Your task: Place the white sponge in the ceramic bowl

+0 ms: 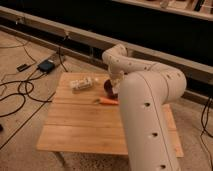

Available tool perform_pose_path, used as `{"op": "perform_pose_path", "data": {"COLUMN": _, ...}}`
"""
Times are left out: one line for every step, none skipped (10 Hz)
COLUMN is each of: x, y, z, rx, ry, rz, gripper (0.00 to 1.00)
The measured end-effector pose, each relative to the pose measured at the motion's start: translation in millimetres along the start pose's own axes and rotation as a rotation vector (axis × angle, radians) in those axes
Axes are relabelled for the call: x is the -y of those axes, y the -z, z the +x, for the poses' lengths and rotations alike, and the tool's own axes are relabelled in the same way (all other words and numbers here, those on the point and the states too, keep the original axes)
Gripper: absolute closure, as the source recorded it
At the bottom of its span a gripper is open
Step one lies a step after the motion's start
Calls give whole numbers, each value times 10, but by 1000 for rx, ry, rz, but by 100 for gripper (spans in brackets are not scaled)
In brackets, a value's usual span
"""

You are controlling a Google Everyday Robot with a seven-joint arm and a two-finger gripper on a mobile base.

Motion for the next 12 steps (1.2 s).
{"op": "perform_pose_path", "data": {"x": 4, "y": -8, "z": -5, "rx": 3, "ry": 7, "rz": 0, "gripper": 34}}
{"op": "perform_pose_path", "data": {"x": -3, "y": -19, "z": -8, "rx": 7, "ry": 18, "rz": -2, "gripper": 34}}
{"op": "perform_pose_path", "data": {"x": -9, "y": -18, "z": -4, "rx": 8, "ry": 23, "rz": -3, "gripper": 34}}
{"op": "perform_pose_path", "data": {"x": -22, "y": -8, "z": 9, "rx": 9, "ry": 33, "rz": -6, "gripper": 34}}
{"op": "perform_pose_path", "data": {"x": -32, "y": 13, "z": 24, "rx": 9, "ry": 41, "rz": -9, "gripper": 34}}
{"op": "perform_pose_path", "data": {"x": -42, "y": 41, "z": 39, "rx": 10, "ry": 49, "rz": -12, "gripper": 34}}
{"op": "perform_pose_path", "data": {"x": -58, "y": 98, "z": 60, "rx": 13, "ry": 62, "rz": -19, "gripper": 34}}
{"op": "perform_pose_path", "data": {"x": -67, "y": 156, "z": 80, "rx": 15, "ry": 72, "rz": -25, "gripper": 34}}
{"op": "perform_pose_path", "data": {"x": -68, "y": 224, "z": 101, "rx": 18, "ry": 83, "rz": -30, "gripper": 34}}
{"op": "perform_pose_path", "data": {"x": -75, "y": 279, "z": 110, "rx": 20, "ry": 86, "rz": -38, "gripper": 34}}
{"op": "perform_pose_path", "data": {"x": -72, "y": 268, "z": 124, "rx": 15, "ry": 87, "rz": -37, "gripper": 34}}
{"op": "perform_pose_path", "data": {"x": -75, "y": 273, "z": 119, "rx": 16, "ry": 87, "rz": -37, "gripper": 34}}
